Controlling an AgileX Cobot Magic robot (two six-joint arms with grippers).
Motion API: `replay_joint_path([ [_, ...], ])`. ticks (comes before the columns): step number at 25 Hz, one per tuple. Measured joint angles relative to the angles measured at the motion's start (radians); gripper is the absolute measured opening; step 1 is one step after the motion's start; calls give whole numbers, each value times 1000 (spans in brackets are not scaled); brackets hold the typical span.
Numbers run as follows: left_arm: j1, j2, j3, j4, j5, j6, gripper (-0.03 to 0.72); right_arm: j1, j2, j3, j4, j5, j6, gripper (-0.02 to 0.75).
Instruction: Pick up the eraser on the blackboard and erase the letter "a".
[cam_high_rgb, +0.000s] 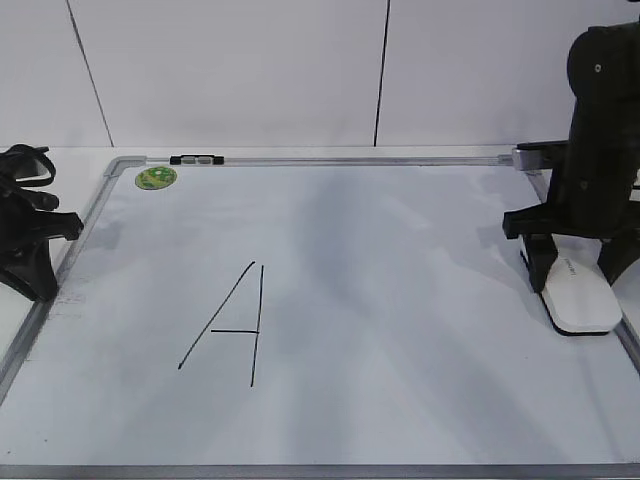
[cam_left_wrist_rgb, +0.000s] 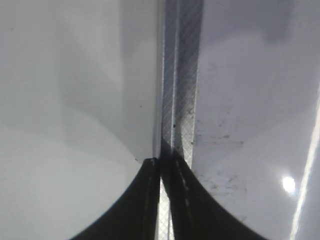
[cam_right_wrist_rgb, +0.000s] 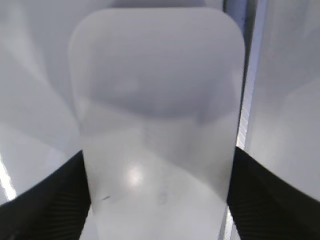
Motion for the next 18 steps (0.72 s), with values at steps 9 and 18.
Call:
replay_joint_path([
  [9, 0, 0, 0, 0, 0, 0, 43, 0, 7, 0, -9, 0, -4, 661],
  [18, 0, 0, 0, 28, 5, -4, 234, 0, 7, 0, -9, 0, -6, 661],
])
